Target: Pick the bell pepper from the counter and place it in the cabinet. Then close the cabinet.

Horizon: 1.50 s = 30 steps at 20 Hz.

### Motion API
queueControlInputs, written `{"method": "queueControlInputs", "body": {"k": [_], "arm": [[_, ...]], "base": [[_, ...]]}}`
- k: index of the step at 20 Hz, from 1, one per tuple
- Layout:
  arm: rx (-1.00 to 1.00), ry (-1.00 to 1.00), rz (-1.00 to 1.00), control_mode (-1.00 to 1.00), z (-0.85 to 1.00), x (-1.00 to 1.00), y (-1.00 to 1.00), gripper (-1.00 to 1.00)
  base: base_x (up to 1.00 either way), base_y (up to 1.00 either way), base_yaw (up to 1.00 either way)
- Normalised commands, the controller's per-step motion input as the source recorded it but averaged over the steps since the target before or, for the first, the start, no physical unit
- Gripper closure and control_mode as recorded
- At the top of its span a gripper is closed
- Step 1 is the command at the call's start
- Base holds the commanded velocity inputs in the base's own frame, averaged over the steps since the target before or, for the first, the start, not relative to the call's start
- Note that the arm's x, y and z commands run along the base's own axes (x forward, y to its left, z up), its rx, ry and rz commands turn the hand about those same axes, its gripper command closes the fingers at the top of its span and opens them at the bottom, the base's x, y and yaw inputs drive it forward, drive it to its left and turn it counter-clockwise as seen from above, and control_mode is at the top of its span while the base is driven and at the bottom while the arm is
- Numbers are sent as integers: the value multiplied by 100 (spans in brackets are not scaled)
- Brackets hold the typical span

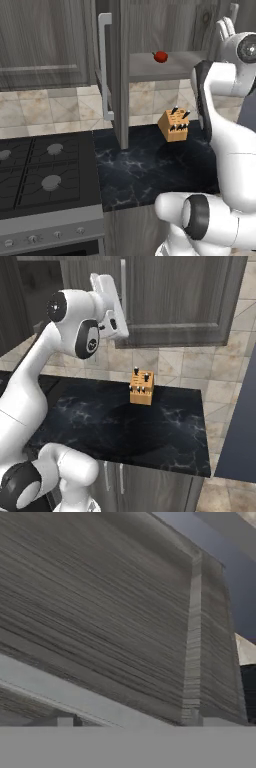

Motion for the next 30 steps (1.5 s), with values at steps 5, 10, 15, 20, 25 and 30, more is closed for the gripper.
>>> {"method": "queueControlInputs", "body": {"k": [5,10,15,20,25,30], "arm": [[0,44,0,-100,0,100,0,-100],[0,24,1,-100,-13,100,0,-100],[0,23,8,-100,-29,82,0,-100],[-1,8,17,-100,-49,21,-13,-100],[0,-10,36,-100,-83,2,-22,-100],[-3,-31,46,-100,-35,-32,-14,-100]], "base": [[0,0,0],[0,0,0],[0,0,0],[0,0,0],[0,0,0],[0,0,0]]}}
